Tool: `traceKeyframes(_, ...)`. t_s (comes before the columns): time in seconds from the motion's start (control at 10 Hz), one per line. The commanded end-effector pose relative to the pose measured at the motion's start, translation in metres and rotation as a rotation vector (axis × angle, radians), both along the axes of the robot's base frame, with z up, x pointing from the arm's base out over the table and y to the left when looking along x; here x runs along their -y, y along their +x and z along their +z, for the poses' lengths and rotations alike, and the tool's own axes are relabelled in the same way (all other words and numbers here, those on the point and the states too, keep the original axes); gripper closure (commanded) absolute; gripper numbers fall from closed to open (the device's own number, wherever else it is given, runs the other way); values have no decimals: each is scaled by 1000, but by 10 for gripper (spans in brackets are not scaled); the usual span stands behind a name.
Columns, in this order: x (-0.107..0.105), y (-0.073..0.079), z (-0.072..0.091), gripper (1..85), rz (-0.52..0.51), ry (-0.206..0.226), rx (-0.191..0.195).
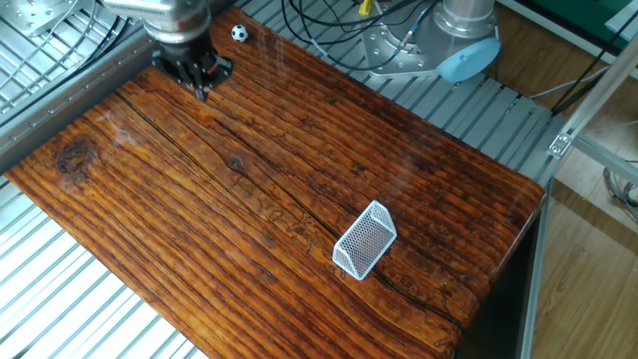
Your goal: Push the soccer ball into the goal
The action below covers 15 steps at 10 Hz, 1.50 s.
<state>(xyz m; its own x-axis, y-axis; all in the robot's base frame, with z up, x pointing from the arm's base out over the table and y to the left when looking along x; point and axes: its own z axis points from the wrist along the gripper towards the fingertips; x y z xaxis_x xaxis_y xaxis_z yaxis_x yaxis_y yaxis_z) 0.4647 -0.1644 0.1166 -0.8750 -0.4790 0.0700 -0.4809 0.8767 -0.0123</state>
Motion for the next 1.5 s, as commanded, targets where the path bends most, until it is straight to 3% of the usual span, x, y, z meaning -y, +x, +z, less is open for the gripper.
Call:
traceKeyframes(0.0,38,-28,-16,847,-15,-10,-6)
traceKeyframes(0.3,28,-12,-17,847,35,34,50)
traceKeyframes(0.5,41,-2,-16,847,34,-17,87)
traceKeyframes(0.6,39,0,-16,847,-9,-11,96)
traceKeyframes(0.7,16,0,-16,847,-33,76,99)
traceKeyframes(1.1,0,3,-15,847,-102,141,104)
traceKeyframes(1.4,10,4,-16,847,-126,100,111)
